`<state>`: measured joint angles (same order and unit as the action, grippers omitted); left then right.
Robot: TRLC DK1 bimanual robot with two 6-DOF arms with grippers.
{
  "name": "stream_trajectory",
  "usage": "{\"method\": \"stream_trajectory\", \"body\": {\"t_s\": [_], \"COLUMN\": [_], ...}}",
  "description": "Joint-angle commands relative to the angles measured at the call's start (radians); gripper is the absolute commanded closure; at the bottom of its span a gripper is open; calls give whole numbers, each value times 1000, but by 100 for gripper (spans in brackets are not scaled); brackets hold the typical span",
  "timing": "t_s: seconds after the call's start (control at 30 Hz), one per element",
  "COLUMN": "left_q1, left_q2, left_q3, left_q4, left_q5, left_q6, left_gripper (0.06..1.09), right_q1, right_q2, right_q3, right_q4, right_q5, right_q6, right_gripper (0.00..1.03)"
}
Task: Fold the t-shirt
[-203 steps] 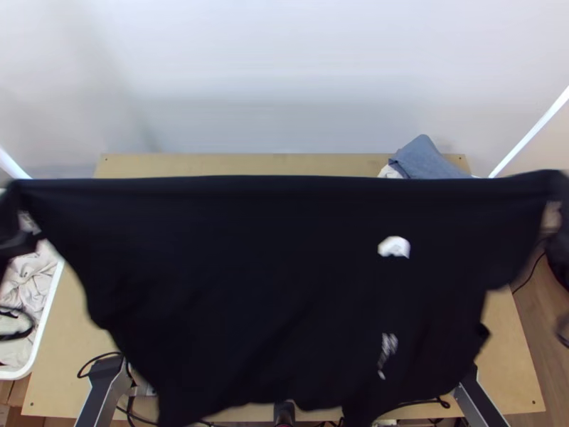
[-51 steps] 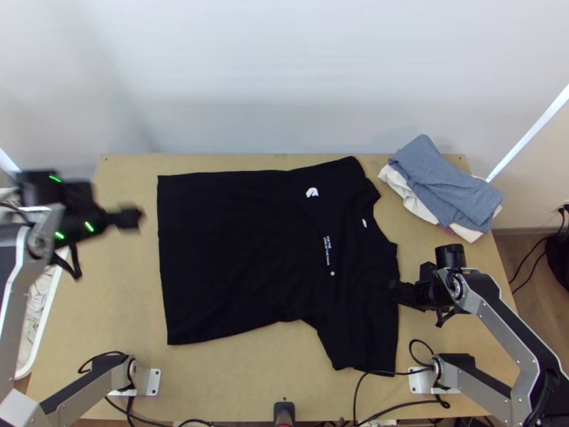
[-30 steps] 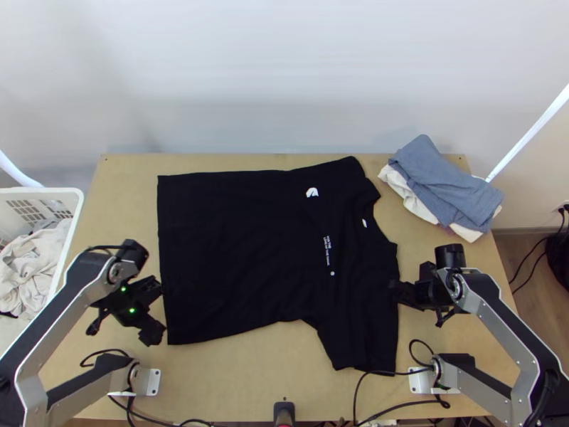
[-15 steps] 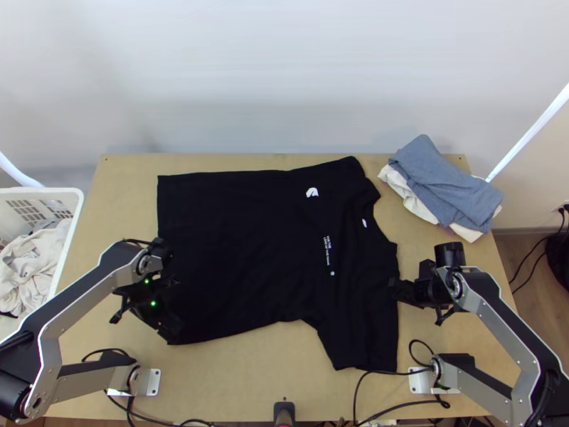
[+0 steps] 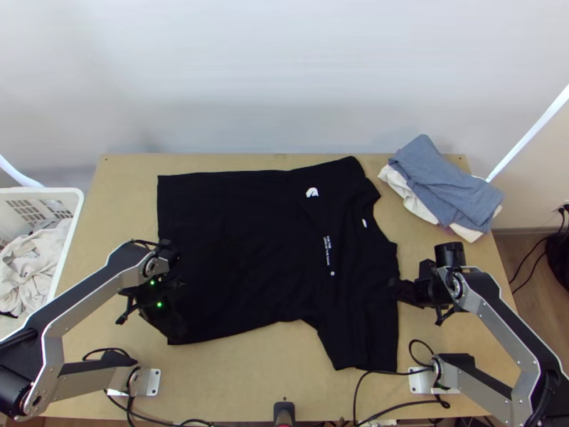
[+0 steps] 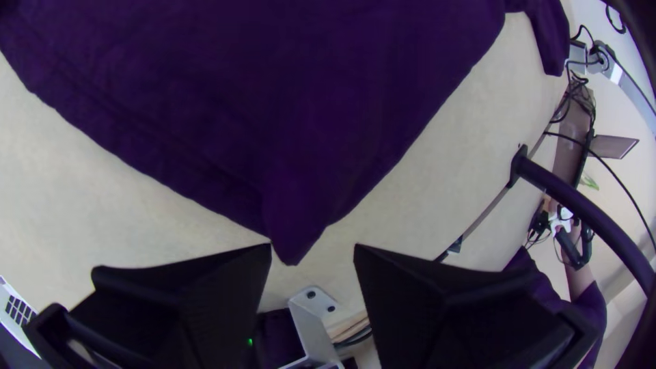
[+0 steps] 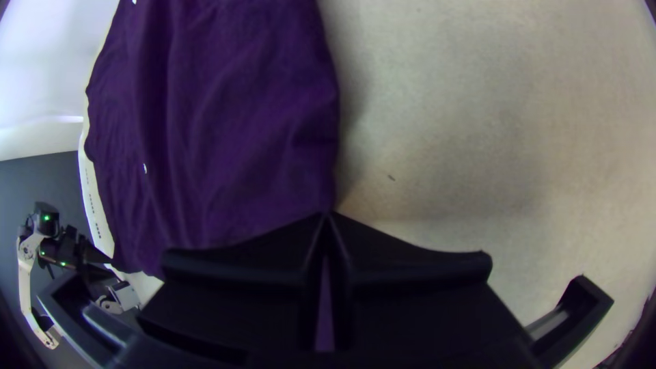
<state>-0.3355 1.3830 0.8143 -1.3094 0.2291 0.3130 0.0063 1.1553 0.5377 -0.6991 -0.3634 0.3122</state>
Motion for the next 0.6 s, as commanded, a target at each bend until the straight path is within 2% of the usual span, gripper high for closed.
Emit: {"method": "stream_trajectory", "body": {"t_s": [0.0,0.07,0.2,0.23,0.27,0.47,0.57], "left_q1": [-19,-20,-30,-28,-23,121,197], "left_q2": [28,33,33,28,19,-25,-50], "left_q3": [-20,-29,-47,-46,-38,63,144], "left_q4": [7,27,44,44,50,73,108], "left_q5": [16,16,18,16,16,44,52], "left_q6": [-15,-26,-29,-29,-29,-29,-86], "left_gripper": [65,83,87,100,104,104,104], "right_q1": [-3,-9,-20,-23,-25,-39,-51], "right_q2": [-16,-19,-19,-20,-20,-39,-60], "right_q3": [24,25,28,28,30,90,157], "right_q4": [3,3,3,3,3,0,-16], "right_q5": [6,6,7,7,7,7,7], "right_q6": [-10,-13,-21,-22,-24,-19,-16], "right_gripper": [100,100,100,100,100,100,100]}}
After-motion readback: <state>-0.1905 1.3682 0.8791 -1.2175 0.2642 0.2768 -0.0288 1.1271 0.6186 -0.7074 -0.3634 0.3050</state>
